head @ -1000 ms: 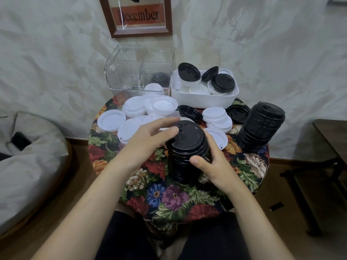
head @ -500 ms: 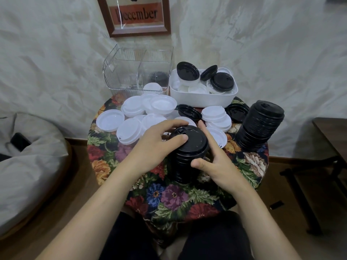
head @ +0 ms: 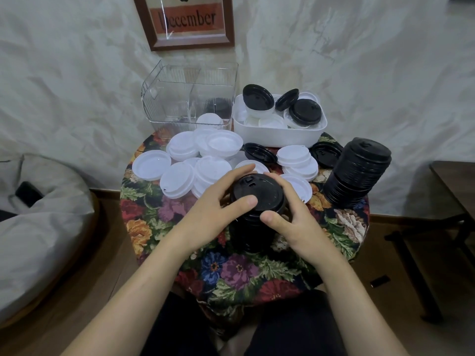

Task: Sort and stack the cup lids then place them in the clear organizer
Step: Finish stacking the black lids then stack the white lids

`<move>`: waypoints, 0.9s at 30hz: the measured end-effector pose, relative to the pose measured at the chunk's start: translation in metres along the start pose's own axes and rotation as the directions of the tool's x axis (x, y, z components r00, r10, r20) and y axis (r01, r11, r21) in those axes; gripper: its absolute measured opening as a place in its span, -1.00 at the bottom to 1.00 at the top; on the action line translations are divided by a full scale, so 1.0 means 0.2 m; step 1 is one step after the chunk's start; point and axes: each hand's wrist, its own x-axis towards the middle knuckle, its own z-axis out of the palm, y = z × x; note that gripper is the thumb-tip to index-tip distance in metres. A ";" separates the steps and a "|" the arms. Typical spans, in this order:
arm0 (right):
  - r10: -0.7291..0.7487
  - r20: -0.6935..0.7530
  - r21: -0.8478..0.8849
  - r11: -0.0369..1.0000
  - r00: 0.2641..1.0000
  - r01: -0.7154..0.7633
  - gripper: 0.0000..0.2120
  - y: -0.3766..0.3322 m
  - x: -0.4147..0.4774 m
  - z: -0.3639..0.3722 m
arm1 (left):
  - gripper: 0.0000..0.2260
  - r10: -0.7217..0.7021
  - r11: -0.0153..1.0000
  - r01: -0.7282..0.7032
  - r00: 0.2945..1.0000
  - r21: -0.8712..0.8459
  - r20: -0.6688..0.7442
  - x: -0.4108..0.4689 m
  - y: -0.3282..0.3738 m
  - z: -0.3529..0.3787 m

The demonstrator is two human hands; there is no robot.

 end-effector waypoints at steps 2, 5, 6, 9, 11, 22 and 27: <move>0.003 0.000 0.004 1.000 1.000 -0.003 -0.13 0.00 0.00 0.00 | -0.47 0.010 1.000 -0.010 1.000 -0.014 0.002 -0.01 -0.01 0.00; 0.009 0.006 0.012 1.000 1.000 -0.009 -0.16 0.01 -0.01 0.01 | -0.47 0.017 1.000 -0.017 1.000 -0.021 0.003 -0.01 -0.01 0.01; 0.009 0.008 0.015 1.000 1.000 -0.009 -0.17 0.01 -0.01 0.01 | -0.46 0.021 1.000 -0.021 1.000 -0.012 0.005 -0.01 -0.01 0.01; 0.007 0.021 0.012 1.000 1.000 -0.008 -0.14 0.01 -0.01 0.00 | -0.42 0.017 1.000 -0.017 1.000 0.007 0.019 -0.01 -0.01 0.00; 0.005 0.030 0.006 1.000 1.000 -0.005 -0.12 0.02 -0.01 0.00 | -0.40 0.011 1.000 -0.011 1.000 0.010 0.025 -0.02 -0.02 0.00; -0.014 0.104 -0.043 0.999 0.994 0.019 -0.18 0.00 0.00 -0.04 | -0.41 0.022 0.999 -0.022 1.000 0.042 0.000 -0.03 -0.06 0.01; 0.001 0.114 -0.038 0.999 0.993 0.003 -0.33 -0.04 0.03 -0.06 | -0.41 0.023 0.999 -0.023 1.000 0.022 -0.007 -0.03 -0.06 0.02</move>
